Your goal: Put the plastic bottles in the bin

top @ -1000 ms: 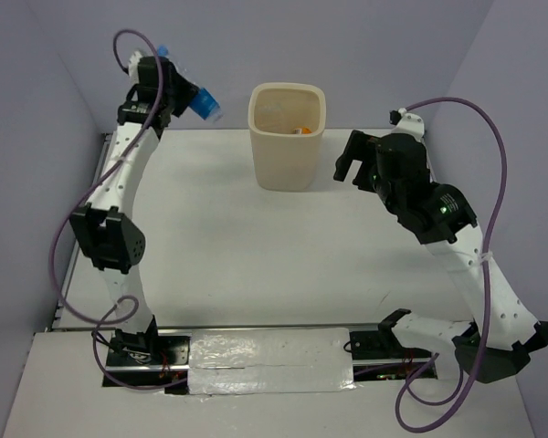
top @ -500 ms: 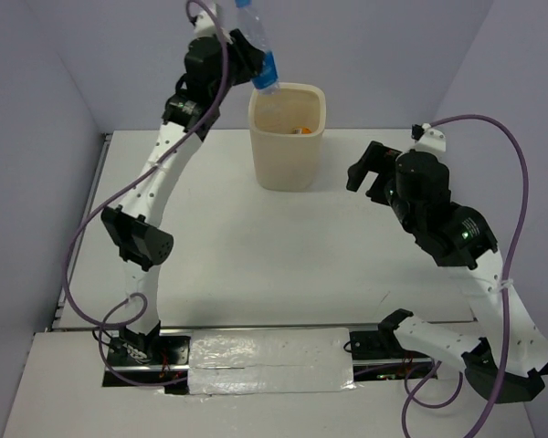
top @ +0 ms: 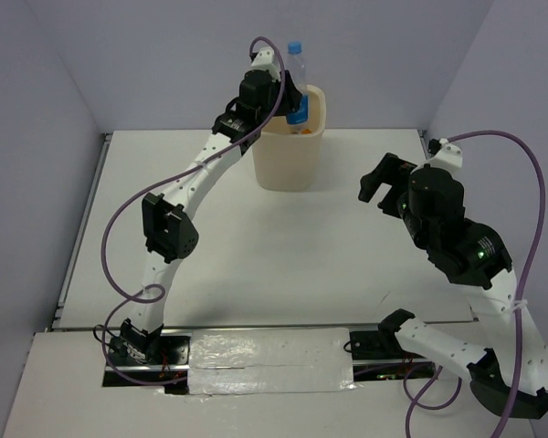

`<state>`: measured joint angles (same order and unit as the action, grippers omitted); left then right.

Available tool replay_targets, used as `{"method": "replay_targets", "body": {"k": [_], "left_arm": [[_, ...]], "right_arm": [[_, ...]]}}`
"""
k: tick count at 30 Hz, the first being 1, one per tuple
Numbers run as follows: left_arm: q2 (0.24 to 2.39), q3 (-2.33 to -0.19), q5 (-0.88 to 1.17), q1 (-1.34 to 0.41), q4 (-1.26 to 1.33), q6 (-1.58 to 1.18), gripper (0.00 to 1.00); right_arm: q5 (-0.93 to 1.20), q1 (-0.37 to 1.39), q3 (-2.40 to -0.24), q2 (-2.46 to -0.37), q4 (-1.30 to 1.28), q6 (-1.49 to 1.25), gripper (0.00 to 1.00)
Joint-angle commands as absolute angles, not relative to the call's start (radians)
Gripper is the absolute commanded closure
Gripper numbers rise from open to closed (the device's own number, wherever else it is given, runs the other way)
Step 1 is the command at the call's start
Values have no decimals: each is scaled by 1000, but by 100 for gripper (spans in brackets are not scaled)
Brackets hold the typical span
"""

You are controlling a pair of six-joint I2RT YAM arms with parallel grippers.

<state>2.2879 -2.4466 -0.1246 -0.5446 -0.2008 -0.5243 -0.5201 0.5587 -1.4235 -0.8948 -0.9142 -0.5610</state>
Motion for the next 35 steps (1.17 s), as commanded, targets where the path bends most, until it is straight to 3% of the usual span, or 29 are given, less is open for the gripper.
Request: {"method": "replay_targets", "body": {"k": [1, 2, 3, 5, 6, 11, 19, 28, 35], "left_arm": [[2270, -2439, -117, -545, -107, -500, 51], [2266, -2431, -114, -546, -106, -496, 33], [2247, -2406, -109, -552, -101, -483, 23], [2230, -2396, -106, -561, -94, -460, 3], [2218, -2408, -107, -569, -100, -454, 1], [2139, -2444, -120, -595, -124, -407, 1], [1765, -2284, -204, -597, -210, -364, 1], [1389, -1835, -460, -589, -474, -308, 1], [1073, -1458, -600, -583, -499, -336, 1]], "right_arm": [[-543, 565, -1414, -905, -914, -569, 0], [-543, 565, -1414, -907, -913, -568, 0], [-545, 565, -1414, -910, -913, -568, 0], [-548, 565, -1417, -914, -916, -565, 0], [-551, 565, -1422, -919, -916, -563, 0], [-563, 563, -1440, -927, -933, -563, 0], [-670, 563, -1413, -907, -968, -565, 0], [-767, 558, -1335, -890, -940, -568, 0], [-749, 558, -1289, -887, -916, -592, 0]]}}
